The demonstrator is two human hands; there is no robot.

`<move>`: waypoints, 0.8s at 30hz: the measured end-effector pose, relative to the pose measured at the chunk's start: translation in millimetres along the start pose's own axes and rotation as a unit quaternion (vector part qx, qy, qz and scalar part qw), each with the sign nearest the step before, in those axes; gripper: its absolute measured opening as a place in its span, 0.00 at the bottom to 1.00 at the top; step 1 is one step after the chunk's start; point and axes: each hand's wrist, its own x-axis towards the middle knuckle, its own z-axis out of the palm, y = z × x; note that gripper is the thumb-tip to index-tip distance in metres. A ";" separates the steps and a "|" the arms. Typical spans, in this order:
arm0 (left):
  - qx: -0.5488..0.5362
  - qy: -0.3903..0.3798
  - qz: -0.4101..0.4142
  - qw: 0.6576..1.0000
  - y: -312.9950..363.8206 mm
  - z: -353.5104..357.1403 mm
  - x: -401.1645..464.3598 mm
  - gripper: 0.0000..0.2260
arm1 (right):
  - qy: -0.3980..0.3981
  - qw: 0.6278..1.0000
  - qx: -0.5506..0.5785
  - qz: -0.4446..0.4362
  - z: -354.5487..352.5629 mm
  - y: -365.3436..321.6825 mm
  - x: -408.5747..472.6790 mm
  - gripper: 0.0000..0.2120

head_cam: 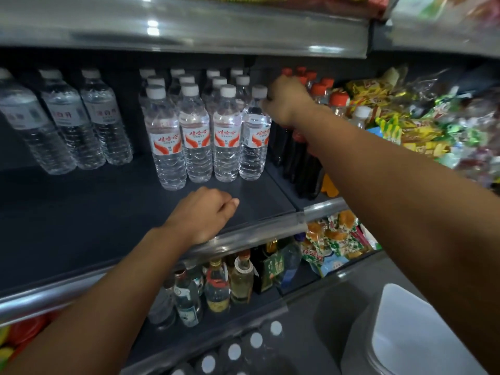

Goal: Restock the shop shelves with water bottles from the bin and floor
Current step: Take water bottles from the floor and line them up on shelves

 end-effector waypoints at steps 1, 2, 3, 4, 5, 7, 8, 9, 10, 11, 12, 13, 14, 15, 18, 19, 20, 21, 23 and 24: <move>-0.003 -0.005 -0.001 1.000 3.8 -0.1 -4.1 0.20 | 0.000 1.000 0.007 0.000 1.6 1.3 -14.9 0.16; -0.007 -0.010 -0.003 1.000 7.5 -0.5 -8.5 0.20 | -0.003 1.000 0.015 -0.003 3.7 1.7 -31.7 0.14; -0.011 -0.015 -0.004 1.000 11.0 -0.6 -12.5 0.20 | -0.008 1.000 0.023 -0.007 6.1 1.1 -49.1 0.12; -0.014 -0.020 -0.005 1.000 14.6 0.2 -16.6 0.20 | -0.014 0.999 0.028 -0.012 9.2 0.1 -67.5 0.10; -0.018 -0.027 -0.003 0.999 18.6 2.9 -20.5 0.20 | -0.021 0.999 0.032 -0.017 13.0 -0.5 -87.4 0.10; -0.021 -0.042 0.002 0.999 26.2 16.9 -29.9 0.19 | -0.031 0.998 0.039 -0.024 24.8 -0.6 -127.9 0.11; -0.019 -0.054 0.004 0.998 29.2 27.3 -35.4 0.18 | -0.034 0.998 0.038 -0.023 32.1 -0.7 -148.6 0.11; -0.018 -0.067 0.006 0.998 31.0 39.2 -41.6 0.18 | -0.038 0.998 0.037 -0.021 40.4 -0.8 -169.5 0.11; -0.026 -0.078 0.008 0.997 31.1 51.5 -48.7 0.17 | -0.043 0.998 0.038 -0.021 49.7 -1.0 -190.0 0.11; -0.039 -0.089 0.009 0.995 30.3 63.4 -56.4 0.18 | -0.052 0.998 0.042 -0.023 59.3 -1.5 -209.4 0.10; -0.048 -0.099 0.011 0.994 29.0 75.0 -65.4 0.18 | -0.062 0.997 0.046 -0.022 68.9 -1.7 -228.6 0.10; -0.051 -0.109 0.018 0.993 27.9 86.3 -75.2 0.18 | -0.073 0.996 0.052 -0.018 78.4 -0.9 -247.7 0.10; -0.050 -0.122 0.026 0.991 26.9 97.6 -85.7 0.17 | -0.089 0.994 0.057 -0.010 88.0 0.0 -266.5 0.10; -0.046 -0.142 0.031 0.988 26.0 109.1 -96.4 0.17 | -0.109 0.992 0.063 0.001 97.9 0.9 -286.2 0.10; -0.021 -0.203 0.031 0.978 22.0 143.3 -124.2 0.18 | -0.182 0.979 0.078 0.044 131.7 3.6 -344.1 0.07; -0.015 -0.216 0.027 0.976 19.6 154.7 -131.2 0.19 | -0.204 0.974 0.078 0.061 143.9 5.8 -360.9 0.07; -0.011 -0.228 0.024 0.973 17.6 165.5 -138.0 0.19 | -0.224 0.968 0.075 0.079 155.9 8.6 -376.5 0.09; -0.009 -0.238 0.023 0.971 15.7 175.4 -144.2 0.18 | -0.244 0.962 0.072 0.095 167.7 12.0 -390.9 0.10; -0.016 -0.264 0.021 0.964 11.5 192.9 -155.3 0.18 | -0.284 0.948 0.074 0.121 190.3 18.8 -417.2 0.11; -0.019 -0.276 0.017 0.961 8.4 201.4 -159.9 0.17 | -0.304 0.940 0.077 0.135 201.0 22.0 -428.8 0.12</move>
